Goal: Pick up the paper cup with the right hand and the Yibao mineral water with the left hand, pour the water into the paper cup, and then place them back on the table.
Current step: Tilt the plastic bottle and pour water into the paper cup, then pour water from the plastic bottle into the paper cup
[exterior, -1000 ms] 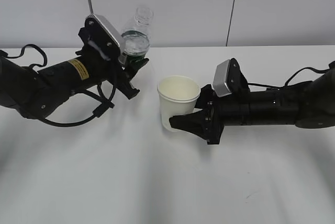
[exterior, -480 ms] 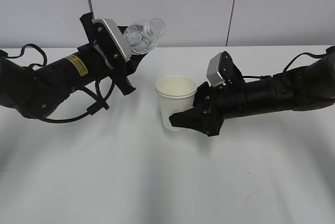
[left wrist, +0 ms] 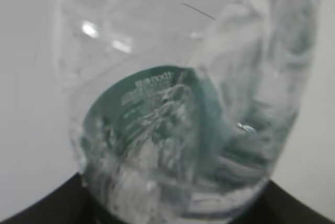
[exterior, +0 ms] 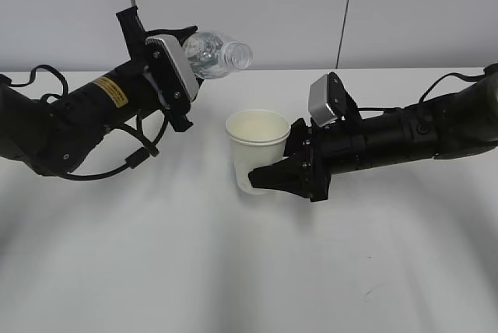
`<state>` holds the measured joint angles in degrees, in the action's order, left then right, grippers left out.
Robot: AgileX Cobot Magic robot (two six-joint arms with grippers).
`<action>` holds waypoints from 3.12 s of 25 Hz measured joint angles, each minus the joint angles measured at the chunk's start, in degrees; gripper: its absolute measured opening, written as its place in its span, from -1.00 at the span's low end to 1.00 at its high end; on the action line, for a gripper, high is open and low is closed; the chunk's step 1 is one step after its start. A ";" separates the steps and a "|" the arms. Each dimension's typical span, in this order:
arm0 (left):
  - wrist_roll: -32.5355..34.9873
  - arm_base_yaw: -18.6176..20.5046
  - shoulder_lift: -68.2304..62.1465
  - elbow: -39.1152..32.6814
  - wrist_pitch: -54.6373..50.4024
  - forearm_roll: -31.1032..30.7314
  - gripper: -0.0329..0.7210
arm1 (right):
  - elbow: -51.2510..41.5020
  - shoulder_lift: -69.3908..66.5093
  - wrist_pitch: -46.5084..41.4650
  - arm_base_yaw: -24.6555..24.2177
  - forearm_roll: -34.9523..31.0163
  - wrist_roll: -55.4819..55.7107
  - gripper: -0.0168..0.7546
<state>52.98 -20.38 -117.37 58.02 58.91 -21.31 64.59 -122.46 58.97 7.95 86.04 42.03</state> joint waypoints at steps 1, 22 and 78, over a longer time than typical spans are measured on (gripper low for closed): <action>1.13 0.00 0.00 0.00 0.84 0.42 0.10 | 0.40 0.00 0.13 0.00 0.39 0.04 0.29; 20.93 0.00 0.00 0.00 3.43 4.05 0.08 | 2.63 0.00 1.57 0.00 4.16 4.28 0.28; 28.73 0.00 0.00 0.00 5.13 4.24 0.06 | 2.63 0.00 0.55 0.00 6.35 4.28 0.27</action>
<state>81.71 -20.38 -117.37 58.02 64.03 -17.07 67.22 -122.46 59.52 7.95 92.39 46.31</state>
